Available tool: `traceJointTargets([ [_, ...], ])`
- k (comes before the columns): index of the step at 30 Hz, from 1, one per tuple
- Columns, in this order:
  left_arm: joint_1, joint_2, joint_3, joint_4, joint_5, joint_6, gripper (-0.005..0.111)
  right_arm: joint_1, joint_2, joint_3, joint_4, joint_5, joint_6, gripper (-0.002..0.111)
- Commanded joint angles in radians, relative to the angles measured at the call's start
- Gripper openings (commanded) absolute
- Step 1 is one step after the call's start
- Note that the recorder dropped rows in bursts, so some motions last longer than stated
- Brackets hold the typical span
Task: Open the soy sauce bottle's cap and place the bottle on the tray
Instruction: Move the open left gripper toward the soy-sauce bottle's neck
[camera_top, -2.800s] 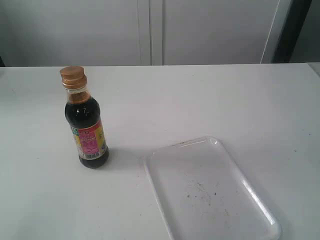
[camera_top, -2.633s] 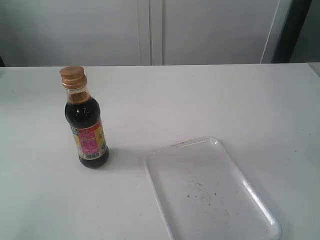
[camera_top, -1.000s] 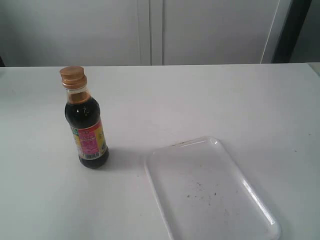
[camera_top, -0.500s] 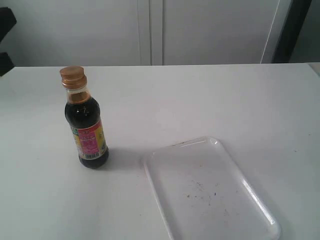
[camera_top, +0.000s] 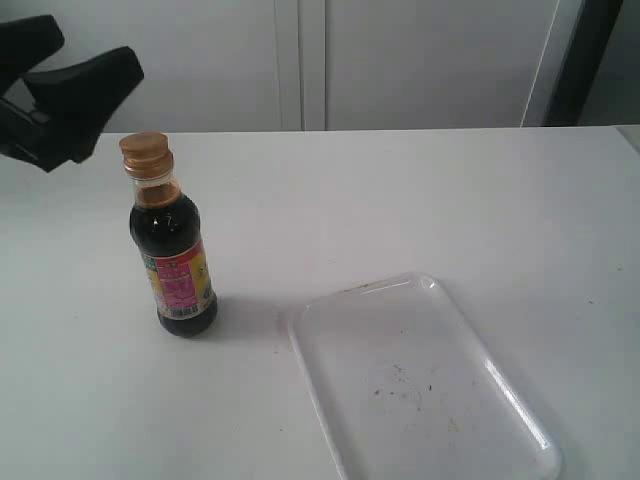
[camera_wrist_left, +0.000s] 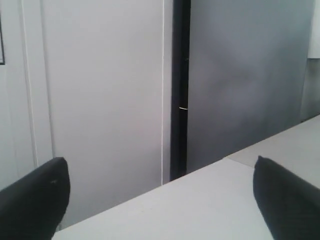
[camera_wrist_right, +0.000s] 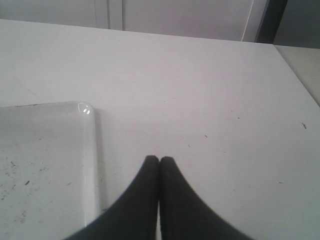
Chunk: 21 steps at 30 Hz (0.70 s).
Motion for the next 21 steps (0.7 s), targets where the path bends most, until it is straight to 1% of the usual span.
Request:
traceJointTargets([
  [1, -0.039, 0.011, -0.005, 0.021, 0.005, 0.03, 0.105, -0.008, -0.005, 0.004, -0.002, -0.007, 0.0, 0.0],
  [6, -0.075, 0.021, -0.029, 0.021, 0.082, 0.04, 0.105, -0.008, -0.005, 0.004, -0.002, -0.007, 0.0, 0.0],
  [12, -0.086, 0.066, -0.04, 0.012, 0.078, 0.031, 0.105, -0.008, -0.005, 0.004, -0.002, -0.007, 0.0, 0.0],
  [16, -0.086, 0.104, -0.04, 0.012, 0.077, 0.06, 0.105, -0.008, -0.005, 0.004, -0.002, -0.007, 0.0, 0.0],
  [21, -0.086, 0.151, -0.04, -0.036, 0.064, 0.098, 0.105, -0.008, -0.005, 0.004, -0.002, -0.007, 0.0, 0.0],
])
